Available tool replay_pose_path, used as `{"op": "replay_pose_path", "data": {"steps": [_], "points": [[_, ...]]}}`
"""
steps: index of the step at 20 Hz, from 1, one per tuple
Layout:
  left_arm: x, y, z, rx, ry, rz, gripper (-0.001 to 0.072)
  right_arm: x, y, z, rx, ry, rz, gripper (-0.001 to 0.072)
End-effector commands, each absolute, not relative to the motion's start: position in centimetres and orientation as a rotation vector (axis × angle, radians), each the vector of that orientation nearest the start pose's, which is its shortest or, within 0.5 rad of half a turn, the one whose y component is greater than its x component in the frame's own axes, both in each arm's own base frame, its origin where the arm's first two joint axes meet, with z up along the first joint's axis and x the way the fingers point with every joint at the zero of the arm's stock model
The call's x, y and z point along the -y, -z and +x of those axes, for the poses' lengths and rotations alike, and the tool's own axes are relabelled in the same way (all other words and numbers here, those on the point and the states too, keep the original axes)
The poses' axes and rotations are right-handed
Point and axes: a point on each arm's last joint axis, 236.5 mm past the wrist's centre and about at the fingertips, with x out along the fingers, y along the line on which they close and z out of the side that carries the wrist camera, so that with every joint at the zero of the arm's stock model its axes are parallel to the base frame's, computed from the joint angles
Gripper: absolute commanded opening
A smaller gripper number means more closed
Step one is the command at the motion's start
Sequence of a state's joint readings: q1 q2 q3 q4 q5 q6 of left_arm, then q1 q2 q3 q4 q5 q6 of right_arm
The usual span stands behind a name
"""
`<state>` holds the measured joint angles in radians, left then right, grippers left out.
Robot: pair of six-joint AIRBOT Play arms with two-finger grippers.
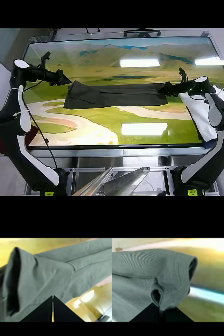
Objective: Fold the shirts.
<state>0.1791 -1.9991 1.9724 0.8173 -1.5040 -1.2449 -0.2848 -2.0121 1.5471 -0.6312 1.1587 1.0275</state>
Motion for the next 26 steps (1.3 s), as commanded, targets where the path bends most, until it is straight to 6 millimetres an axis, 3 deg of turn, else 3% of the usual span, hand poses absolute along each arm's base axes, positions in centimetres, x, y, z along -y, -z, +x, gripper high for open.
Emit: {"op": "replay_pose_path", "data": {"steps": [1, 5, 8, 10, 12, 14, 17, 20, 23, 26], "points": [[10.0, 1.6, 51.0, -1.363, 0.583, -0.34, -0.0002, -4.7, 7.2, 51.8, -1.159, -0.574, 0.745, 0.0016], [19.9, 4.1, 51.3, -1.342, 0.646, -0.268, -0.0001, -5.9, -1.4, 51.7, -1.115, -0.679, 0.724, 0.0016], [27.7, 7.9, 49.2, -1.373, 0.712, -0.214, -0.0001, -8.8, -10.0, 50.5, -1.035, -0.828, 0.746, 0.0016], [32.1, 10.3, 47.4, -1.391, 0.753, -0.179, 0.0, -11.3, -14.7, 49.5, -0.965, -0.912, 0.749, 0.0017], [35.5, 11.4, 46.1, -1.381, 0.791, -0.172, 0.0, -13.7, -17.0, 48.3, -0.954, -0.957, 0.726, 0.0017], [38.0, 11.8, 45.4, -1.363, 0.816, -0.182, 0.0, -15.8, -17.4, 47.5, -0.975, -0.989, 0.715, 0.0017], [39.4, 11.5, 45.6, -1.323, 0.813, -0.184, 0.0001, -18.0, -17.4, 47.1, -0.99, -1.015, 0.707, 0.0017], [38.6, 10.0, 45.0, -1.358, 0.841, -0.173, 0.0, -19.4, -17.4, 47.3, -0.994, -1.008, 0.722, 0.0017], [35.5, 3.8, 44.1, -1.404, 0.914, -0.13, 0.0, -21.1, -17.6, 48.0, -0.969, -0.99, 0.73, 0.0017], [29.1, -5.6, 45.5, -1.294, 0.891, -0.141, 0.0, -25.1, -17.7, 50.1, -0.885, -0.948, 0.741, 0.0017]]}}
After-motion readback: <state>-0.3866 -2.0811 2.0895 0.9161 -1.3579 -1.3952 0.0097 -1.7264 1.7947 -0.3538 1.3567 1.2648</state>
